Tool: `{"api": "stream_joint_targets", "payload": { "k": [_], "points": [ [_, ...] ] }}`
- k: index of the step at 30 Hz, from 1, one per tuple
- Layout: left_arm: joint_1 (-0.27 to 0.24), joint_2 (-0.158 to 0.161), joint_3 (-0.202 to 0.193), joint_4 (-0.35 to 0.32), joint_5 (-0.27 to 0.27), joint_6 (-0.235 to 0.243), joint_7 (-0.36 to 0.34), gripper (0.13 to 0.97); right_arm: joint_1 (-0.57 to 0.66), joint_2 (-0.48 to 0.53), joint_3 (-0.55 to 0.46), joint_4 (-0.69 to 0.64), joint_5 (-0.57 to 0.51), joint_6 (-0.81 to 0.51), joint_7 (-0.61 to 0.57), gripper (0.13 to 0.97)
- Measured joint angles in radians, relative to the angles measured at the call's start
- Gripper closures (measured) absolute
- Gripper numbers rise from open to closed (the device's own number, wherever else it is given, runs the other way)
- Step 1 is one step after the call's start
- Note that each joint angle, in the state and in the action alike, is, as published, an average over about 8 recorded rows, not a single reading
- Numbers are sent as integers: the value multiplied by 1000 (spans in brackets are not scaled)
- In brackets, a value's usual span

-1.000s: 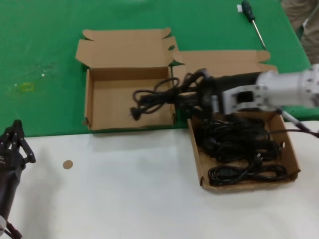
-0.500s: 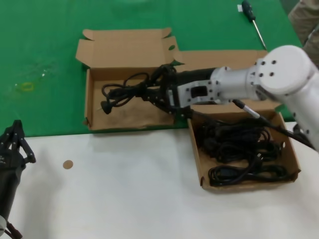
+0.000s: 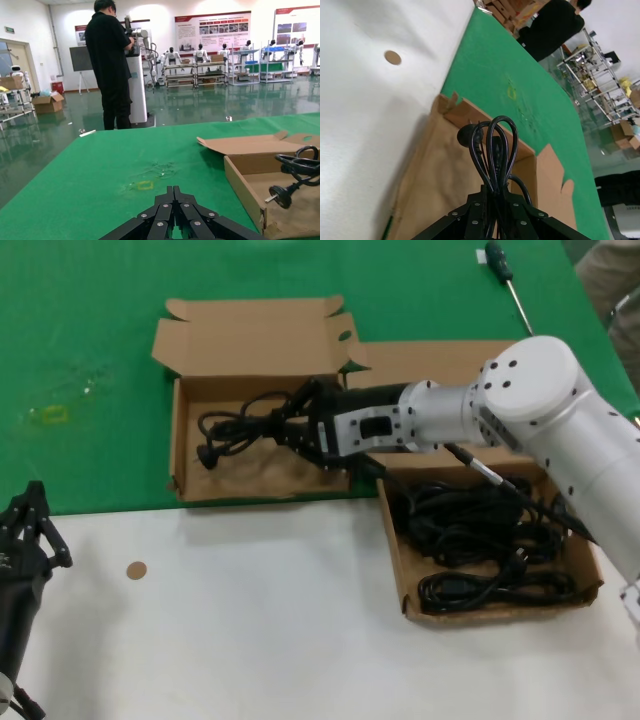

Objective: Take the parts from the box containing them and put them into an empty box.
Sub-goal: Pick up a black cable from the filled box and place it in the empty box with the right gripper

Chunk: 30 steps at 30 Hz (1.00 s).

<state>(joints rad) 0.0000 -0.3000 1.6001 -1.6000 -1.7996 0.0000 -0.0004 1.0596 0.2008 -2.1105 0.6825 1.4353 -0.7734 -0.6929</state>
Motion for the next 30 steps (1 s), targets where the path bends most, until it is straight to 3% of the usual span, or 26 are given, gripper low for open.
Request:
{"api": "stream_joint_targets", "payload": {
  "k": [14,23,30],
  "points": [
    [0,0,0,0,0,0,0,945,17,-35,27,-86,24,33,-76,885],
    [0,0,0,0,0,0,0,945,10,-31,26,-79,19,35,-80,799],
    [0,0,0,0,0,0,0,945,-11,-2,20,-14,7,36,-55,661]
  ]
}}
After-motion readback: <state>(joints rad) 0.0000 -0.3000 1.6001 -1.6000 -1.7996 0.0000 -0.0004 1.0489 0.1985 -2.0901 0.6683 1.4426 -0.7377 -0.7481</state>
